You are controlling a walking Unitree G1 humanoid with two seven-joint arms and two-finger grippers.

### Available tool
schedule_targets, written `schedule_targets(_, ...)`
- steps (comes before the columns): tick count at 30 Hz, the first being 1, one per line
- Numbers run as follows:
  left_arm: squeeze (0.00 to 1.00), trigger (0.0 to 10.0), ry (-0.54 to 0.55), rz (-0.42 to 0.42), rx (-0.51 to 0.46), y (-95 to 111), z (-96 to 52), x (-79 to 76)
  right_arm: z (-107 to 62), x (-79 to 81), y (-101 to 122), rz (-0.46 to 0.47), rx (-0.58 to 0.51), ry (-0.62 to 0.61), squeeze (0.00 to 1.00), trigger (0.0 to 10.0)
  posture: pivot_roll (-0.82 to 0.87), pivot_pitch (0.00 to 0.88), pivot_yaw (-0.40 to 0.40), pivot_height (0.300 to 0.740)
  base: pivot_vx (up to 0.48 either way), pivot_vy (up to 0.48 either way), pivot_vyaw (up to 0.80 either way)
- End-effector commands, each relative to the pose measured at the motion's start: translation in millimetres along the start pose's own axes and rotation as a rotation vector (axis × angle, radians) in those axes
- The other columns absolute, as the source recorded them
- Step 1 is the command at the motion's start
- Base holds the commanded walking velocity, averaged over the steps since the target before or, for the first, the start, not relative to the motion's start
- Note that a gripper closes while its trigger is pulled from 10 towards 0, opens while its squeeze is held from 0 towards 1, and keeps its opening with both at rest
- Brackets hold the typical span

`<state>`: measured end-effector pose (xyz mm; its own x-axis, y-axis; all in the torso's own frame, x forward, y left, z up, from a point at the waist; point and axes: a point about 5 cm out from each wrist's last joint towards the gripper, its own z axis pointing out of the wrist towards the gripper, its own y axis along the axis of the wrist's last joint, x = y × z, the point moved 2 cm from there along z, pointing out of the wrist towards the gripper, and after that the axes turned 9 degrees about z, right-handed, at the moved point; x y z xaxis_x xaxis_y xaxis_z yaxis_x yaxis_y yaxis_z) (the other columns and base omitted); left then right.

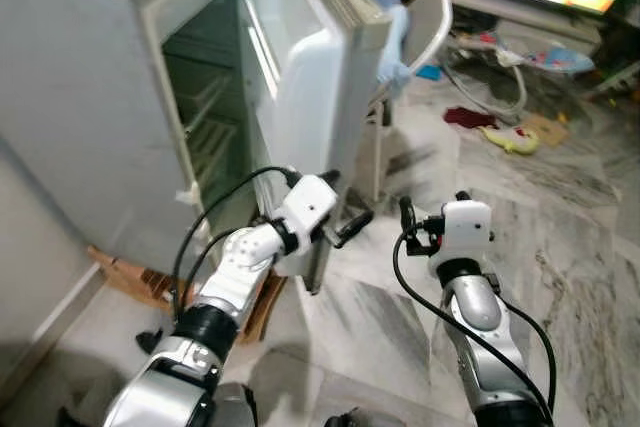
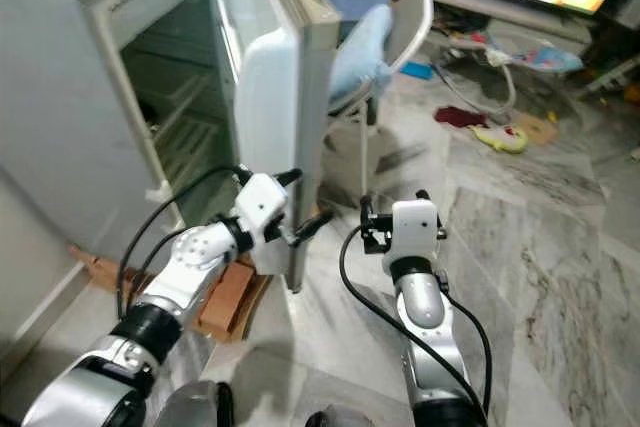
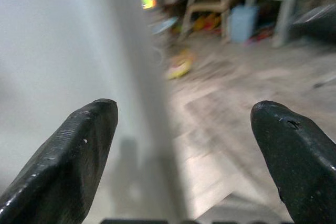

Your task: Restocking fridge

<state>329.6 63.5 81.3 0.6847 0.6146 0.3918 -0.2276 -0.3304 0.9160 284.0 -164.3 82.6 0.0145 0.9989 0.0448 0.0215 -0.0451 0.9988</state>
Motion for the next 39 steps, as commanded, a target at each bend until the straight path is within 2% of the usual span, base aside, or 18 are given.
schedule_targets(1, 0.00, 10.0, 0.099, 0.015, 0.096, -20, -20.4, 22.4, 0.9, -1.5, 2, 0.004, -0.019, -0.005, 0.00, 10.0, -0.02, 0.000, -0.078, 0.740, 0.000, 0.000, 0.00)
schedule_targets(3, 0.00, 10.0, 0.117, 0.015, 0.117, -25, -26.3, 26.1, 0.9, -0.8, 2, 0.008, -0.022, -0.003, 0.00, 10.0, -0.01, 0.000, -0.079, 0.740, 0.000, 0.000, 0.00)
schedule_targets(5, 0.00, 10.0, 0.172, 0.037, 0.168, -36, -39.8, 33.5, 1.9, 6.2, 5, 0.027, -0.040, 0.021, 0.00, 10.0, -0.01, 0.000, -0.080, 0.740, 0.000, 0.000, 0.00)
schedule_targets(9, 0.00, 10.0, 0.201, 0.031, 0.169, -38, -47.1, 35.6, 3.7, 9.8, 7, 0.042, -0.048, 0.036, 0.00, 10.0, 0.00, 0.000, -0.081, 0.740, 0.000, 0.000, 0.00)
schedule_targets(11, 0.00, 10.0, 0.241, 0.056, 0.191, -42, -52.5, 37.2, 4.7, 10.1, 8, 0.021, -0.054, 0.047, 0.00, 10.0, 0.00, 0.005, -0.078, 0.740, 0.000, -0.186, 0.00)
schedule_targets(14, 0.00, 10.0, 0.260, 0.058, 0.176, -40, -62.5, 32.4, 8.2, 3.5, 9, 0.012, -0.044, 0.023, 0.00, 10.0, 0.00, 0.016, -0.071, 0.740, 0.000, -0.386, 0.00)
schedule_targets(19, 0.00, 10.0, 0.312, 0.038, 0.186, -44, -80.5, 30.6, 9.8, -3.7, 13, 0.010, -0.059, 0.002, 0.00, 10.0, 0.00, 0.024, -0.072, 0.740, 0.000, -0.424, -0.80)
schedule_targets(23, 0.00, 10.0, 0.372, -0.013, 0.206, -52, -96.0, 29.5, 9.5, 3.2, 11, 0.014, -0.054, 0.020, 0.00, 10.0, -0.01, 0.015, -0.066, 0.740, 0.000, -0.455, -0.35)
schedule_targets(24, 0.00, 10.0, 0.372, -0.013, 0.206, -52, -96.0, 29.5, 9.5, 3.2, 11, 0.014, -0.054, 0.020, 0.00, 10.0, -0.01, 0.015, -0.066, 0.740, 0.000, -0.454, 0.00)
schedule_targets(26, 0.00, 10.0, 0.402, -0.021, 0.229, -57, -102.8, 30.2, 14.7, 5.6, 17, 0.015, -0.071, 0.030, 0.00, 10.0, -0.02, 0.006, -0.073, 0.740, 0.000, -0.435, 0.00)
schedule_targets(30, 0.00, 10.0, 0.409, -0.022, 0.231, -57, -100.8, 30.0, 18.5, 2.7, 18, 0.017, -0.070, 0.023, 0.00, 10.0, -0.02, 0.000, -0.079, 0.740, 0.200, -0.403, 0.00)
schedule_targets(32, 0.00, 10.0, 0.412, -0.018, 0.226, -54, -92.3, 31.5, 21.5, 1.6, 19, 0.017, -0.073, 0.018, 0.00, 10.0, -0.03, 0.000, -0.083, 0.740, 0.396, -0.268, 0.00)
schedule_targets(39, 0.00, 10.0, 0.401, -0.019, 0.210, -49, -79.7, 29.2, 20.3, 5.1, 16, 0.018, -0.064, 0.023, 0.00, 10.0, -0.03, 0.000, -0.087, 0.740, 0.436, -0.070, -0.16)
